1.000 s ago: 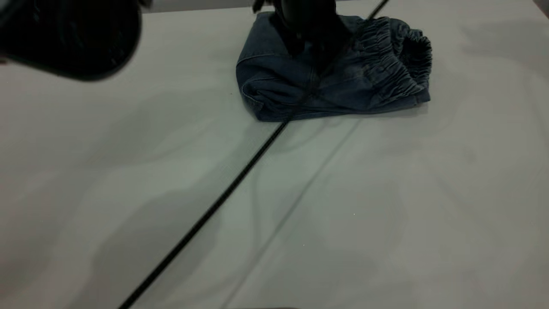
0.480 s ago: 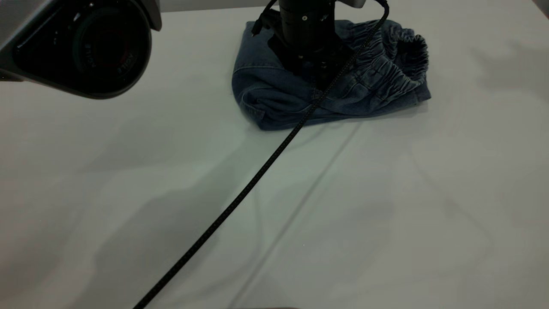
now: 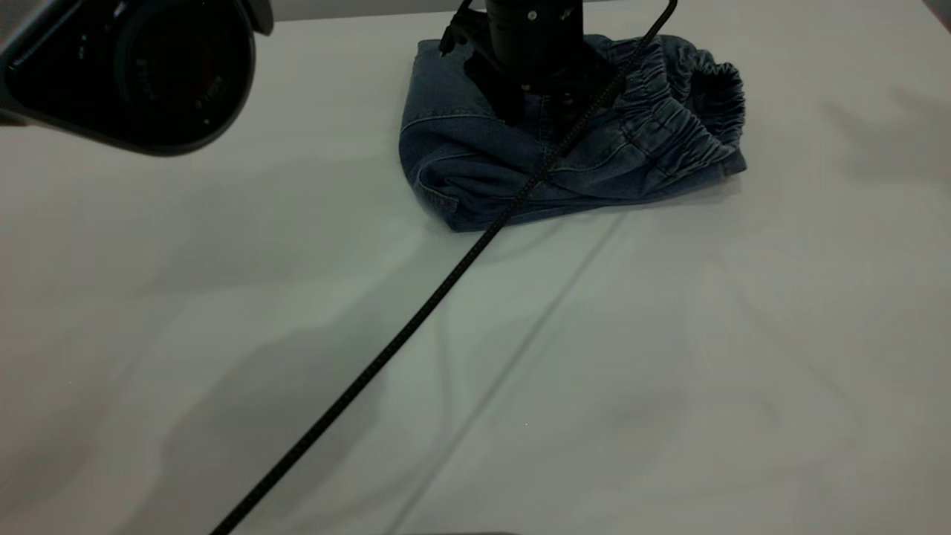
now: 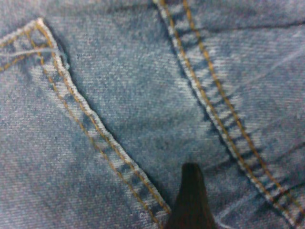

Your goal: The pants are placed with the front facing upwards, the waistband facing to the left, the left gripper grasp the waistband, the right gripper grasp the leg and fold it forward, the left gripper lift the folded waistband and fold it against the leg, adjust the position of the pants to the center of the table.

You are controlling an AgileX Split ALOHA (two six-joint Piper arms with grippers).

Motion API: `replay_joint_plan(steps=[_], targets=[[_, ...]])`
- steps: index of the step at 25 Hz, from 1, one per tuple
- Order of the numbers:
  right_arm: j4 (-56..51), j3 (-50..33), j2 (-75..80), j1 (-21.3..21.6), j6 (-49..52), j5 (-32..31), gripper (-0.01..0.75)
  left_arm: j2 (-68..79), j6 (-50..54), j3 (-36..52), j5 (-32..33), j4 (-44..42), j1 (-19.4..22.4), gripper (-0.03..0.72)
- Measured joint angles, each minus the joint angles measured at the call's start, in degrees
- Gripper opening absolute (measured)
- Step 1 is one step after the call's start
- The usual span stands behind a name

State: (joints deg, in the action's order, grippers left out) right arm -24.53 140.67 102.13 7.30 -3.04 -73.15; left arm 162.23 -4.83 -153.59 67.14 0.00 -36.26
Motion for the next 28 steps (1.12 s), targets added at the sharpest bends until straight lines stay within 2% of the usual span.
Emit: replay_joint_plan(steps=[12,17,22,28], targets=[[-0.20,-0.38,-1.41,0.00,-0.17,0.00,0.438,-4.15,-2.38,0.24,0.00,-0.72,-0.15,0.519],[-0.20,-0.38,-1.47,0.00,-0.17,0.00,0.438,-12.34,-2.32,2.53,0.00,0.00,-0.15,0.519],[-0.20,-0.38,-1.47,0.00,-0.17,0.00,0.438,-23.24,-3.66,12.88,0.00,0.43,-0.16,0.519],[-0.20,-0.38,-1.52,0.00,-0.17,0.00,0.438,-33.60,-7.91,31.08,0.00,-3.11,-0.16,0.519]])
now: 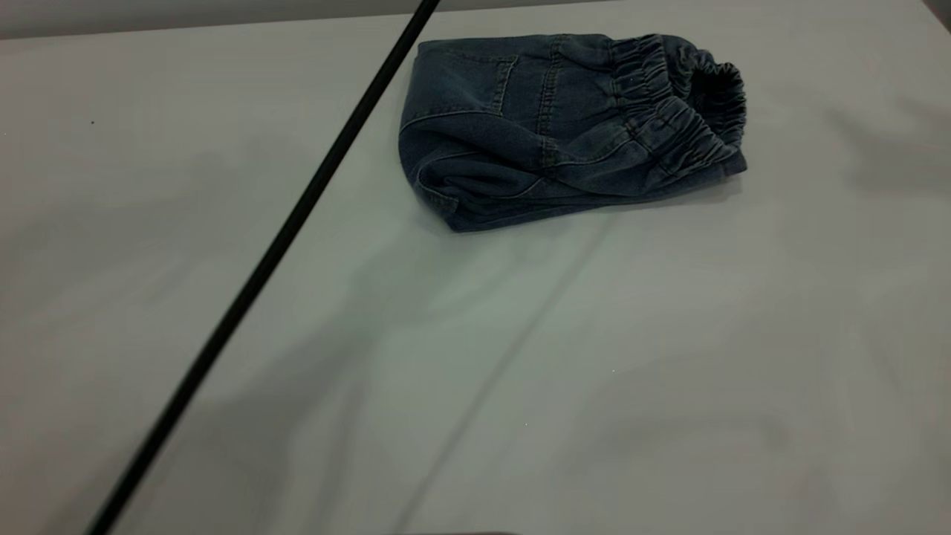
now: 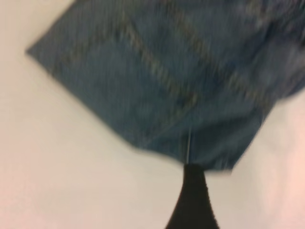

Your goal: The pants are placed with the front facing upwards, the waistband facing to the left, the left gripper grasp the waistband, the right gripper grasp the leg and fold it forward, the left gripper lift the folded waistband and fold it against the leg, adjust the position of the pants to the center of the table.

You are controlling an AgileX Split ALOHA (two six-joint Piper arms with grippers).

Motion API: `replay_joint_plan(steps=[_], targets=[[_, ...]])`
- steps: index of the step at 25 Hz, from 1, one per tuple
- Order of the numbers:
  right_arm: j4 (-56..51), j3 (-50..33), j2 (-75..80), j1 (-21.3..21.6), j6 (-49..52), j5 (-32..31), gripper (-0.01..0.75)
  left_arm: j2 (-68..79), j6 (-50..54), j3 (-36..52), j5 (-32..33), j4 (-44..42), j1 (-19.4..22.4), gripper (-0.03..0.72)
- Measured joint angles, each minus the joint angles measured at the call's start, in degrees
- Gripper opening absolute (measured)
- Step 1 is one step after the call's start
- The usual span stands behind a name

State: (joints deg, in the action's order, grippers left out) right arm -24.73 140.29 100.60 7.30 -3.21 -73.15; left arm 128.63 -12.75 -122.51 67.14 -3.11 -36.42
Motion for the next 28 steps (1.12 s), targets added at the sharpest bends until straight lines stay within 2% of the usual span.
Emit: replay_joint_plan(steps=[2,6,12,17,19,23,28], targets=[[0.00,0.00,-0.06,0.00,0.00,0.00,0.438,-1.24,-2.30,5.63,0.00,-1.91,0.00,0.519],[0.00,0.00,-0.72,0.00,0.00,0.00,0.438,0.79,-8.71,10.71,-1.46,-4.54,0.00,0.519],[0.00,0.00,-2.46,0.00,-0.40,0.00,0.438,9.42,-9.91,11.05,-26.00,-3.47,0.00,0.519],[0.00,0.00,-3.30,0.00,-0.40,0.00,0.438,15.15,-7.41,11.20,-40.09,1.17,0.00,0.519],[0.00,0.00,-3.52,0.00,-0.45,0.00,0.438,16.50,-6.98,11.20,-43.30,3.11,0.00,0.519],[0.00,0.00,-3.58,0.00,-0.45,0.00,0.438,16.99,-6.67,11.15,-42.05,4.17,0.00,0.519],[-0.06,0.00,-3.58,0.00,-0.45,0.00,0.438,16.74,-6.31,10.74,-33.43,3.11,0.33,0.519]])
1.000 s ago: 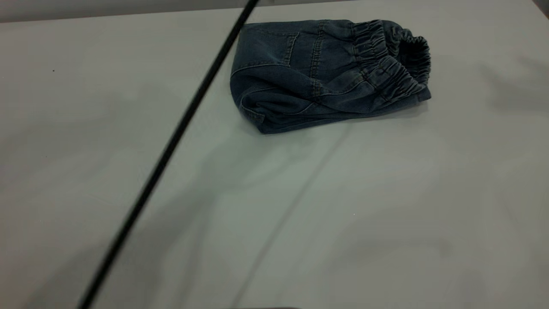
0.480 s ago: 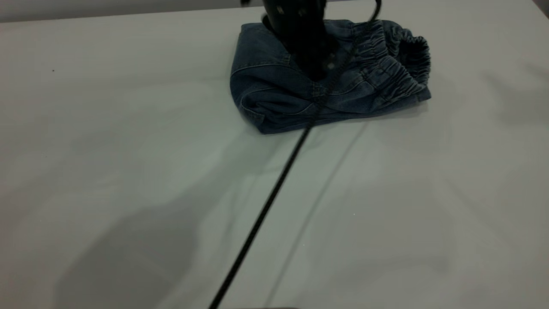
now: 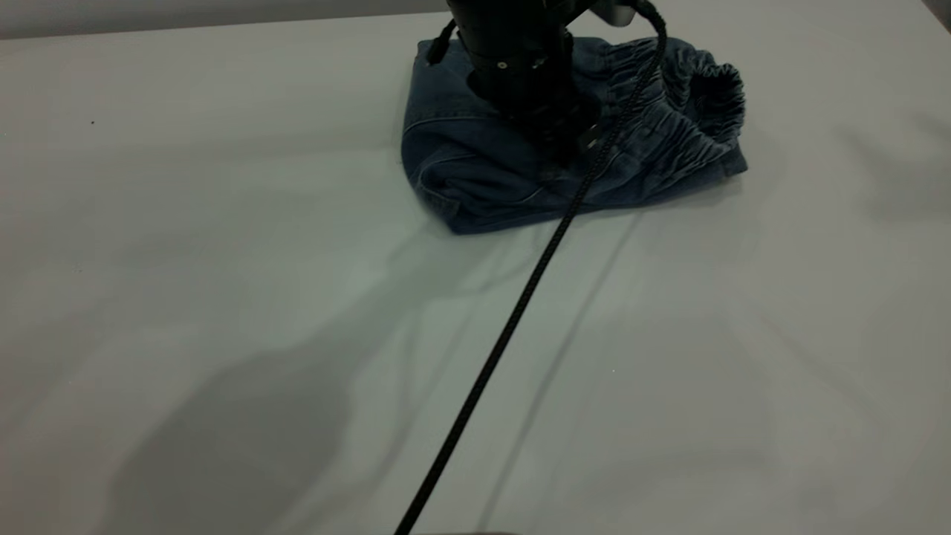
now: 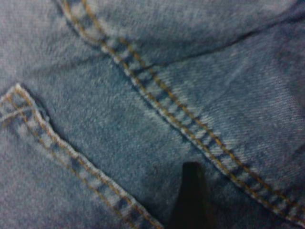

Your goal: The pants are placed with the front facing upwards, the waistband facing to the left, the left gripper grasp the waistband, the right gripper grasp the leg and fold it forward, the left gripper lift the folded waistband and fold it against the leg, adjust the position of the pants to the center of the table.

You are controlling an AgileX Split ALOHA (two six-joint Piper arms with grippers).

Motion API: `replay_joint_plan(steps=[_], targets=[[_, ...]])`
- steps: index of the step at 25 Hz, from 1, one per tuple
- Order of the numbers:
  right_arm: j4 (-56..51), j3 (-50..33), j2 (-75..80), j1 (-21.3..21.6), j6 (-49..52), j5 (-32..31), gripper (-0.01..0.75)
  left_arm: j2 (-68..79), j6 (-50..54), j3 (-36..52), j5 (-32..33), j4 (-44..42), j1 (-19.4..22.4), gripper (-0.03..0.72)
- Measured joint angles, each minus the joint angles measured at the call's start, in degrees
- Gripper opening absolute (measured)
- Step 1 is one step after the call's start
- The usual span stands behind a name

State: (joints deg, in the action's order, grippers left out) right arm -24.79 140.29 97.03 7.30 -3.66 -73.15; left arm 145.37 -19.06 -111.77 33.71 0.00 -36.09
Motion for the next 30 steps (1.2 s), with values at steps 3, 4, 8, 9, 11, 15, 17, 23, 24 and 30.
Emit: replay_joint_plan(steps=[3,4,8,9,11,15,17,23,24,30], targets=[[-0.81,0.00,0.00,0.00,0.00,0.00,0.438,-0.51,0.05,-0.13,7.54,-3.32,0.19,0.519],[-1.24,0.00,0.00,0.00,0.00,0.00,0.438,-0.71,0.11,-0.13,10.00,-4.56,0.23,0.519],[-2.98,0.00,0.00,0.00,0.00,0.00,0.438,-1.00,0.76,-0.13,19.21,-8.15,0.26,0.519],[-3.21,0.00,0.00,0.00,0.00,0.00,0.438,-1.00,1.58,-0.18,21.09,-8.45,0.26,0.519],[-3.60,0.00,0.00,0.00,0.00,0.00,0.438,-1.00,3.45,-0.55,23.23,-8.91,0.30,0.519],[-4.42,0.00,0.00,0.00,0.00,0.00,0.438,-1.00,8.50,-4.30,26.94,-9.02,0.30,0.519],[-4.83,0.00,0.00,0.00,0.00,0.00,0.438,-1.00,11.15,-8.00,29.41,-9.06,0.30,0.519],[-7.47,0.00,-0.14,0.00,0.00,0.00,0.438,-1.00,14.54,-20.53,33.43,-9.08,0.30,0.519],[-7.90,0.00,-0.39,0.00,0.00,0.00,0.438,-1.00,15.08,-22.59,33.43,-9.08,0.30,0.519],[-8.31,-1.25,-6.74,0.00,0.00,0.00,0.438,-5.25,16.34,-26.44,33.43,-9.08,0.30,0.519]])
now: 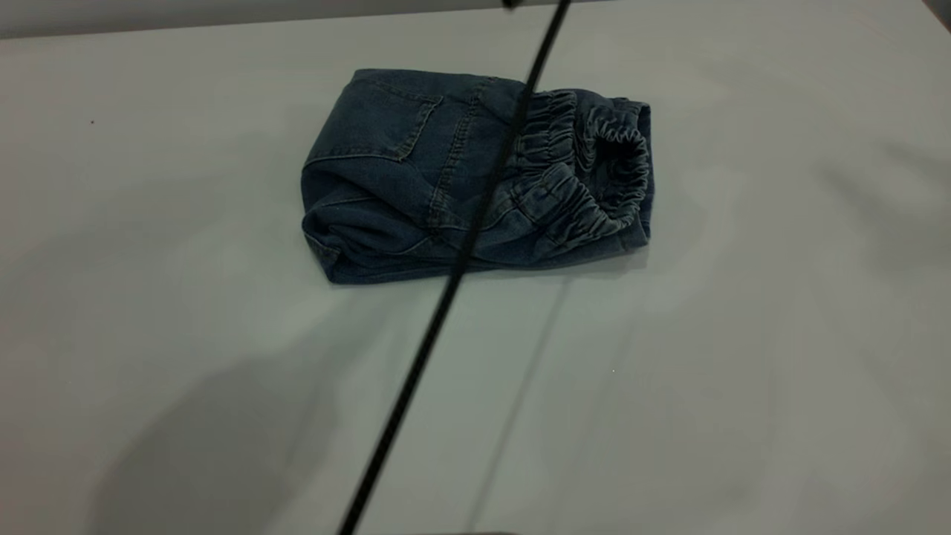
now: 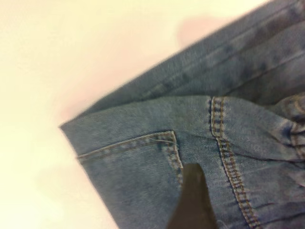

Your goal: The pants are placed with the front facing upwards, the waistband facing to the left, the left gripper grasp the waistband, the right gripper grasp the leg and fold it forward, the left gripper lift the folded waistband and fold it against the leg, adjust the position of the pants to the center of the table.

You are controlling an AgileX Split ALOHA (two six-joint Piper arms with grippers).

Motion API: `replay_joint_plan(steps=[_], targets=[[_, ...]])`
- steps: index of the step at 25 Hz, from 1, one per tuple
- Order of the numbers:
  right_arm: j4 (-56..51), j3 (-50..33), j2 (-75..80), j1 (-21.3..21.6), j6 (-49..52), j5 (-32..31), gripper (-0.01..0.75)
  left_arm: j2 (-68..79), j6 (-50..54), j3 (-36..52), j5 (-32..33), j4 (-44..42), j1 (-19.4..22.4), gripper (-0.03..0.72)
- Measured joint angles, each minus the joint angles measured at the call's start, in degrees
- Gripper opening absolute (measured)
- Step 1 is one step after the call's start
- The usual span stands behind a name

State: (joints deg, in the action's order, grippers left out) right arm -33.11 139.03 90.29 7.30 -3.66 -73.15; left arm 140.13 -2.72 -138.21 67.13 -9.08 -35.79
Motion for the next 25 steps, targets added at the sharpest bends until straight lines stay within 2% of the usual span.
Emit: replay_joint_plan(steps=[3,7,14,25], targets=[[-0.34,-4.45,-5.95,0.00,-0.26,0.00,0.438,-4.72,-0.94,0.23,0.00,0.05,0.00,0.519],[-0.43,-14.39,-14.42,0.00,-1.54,0.00,0.438,-13.85,-1.94,4.61,0.00,-0.01,0.00,0.519],[-0.38,-33.59,-29.75,0.00,-3.61,0.00,0.438,-33.92,-4.16,20.64,0.00,-0.16,0.00,0.519],[-0.32,-57.64,-52.12,0.00,-4.49,0.00,0.438,-65.68,-4.27,44.83,0.00,-0.19,0.00,0.519]])
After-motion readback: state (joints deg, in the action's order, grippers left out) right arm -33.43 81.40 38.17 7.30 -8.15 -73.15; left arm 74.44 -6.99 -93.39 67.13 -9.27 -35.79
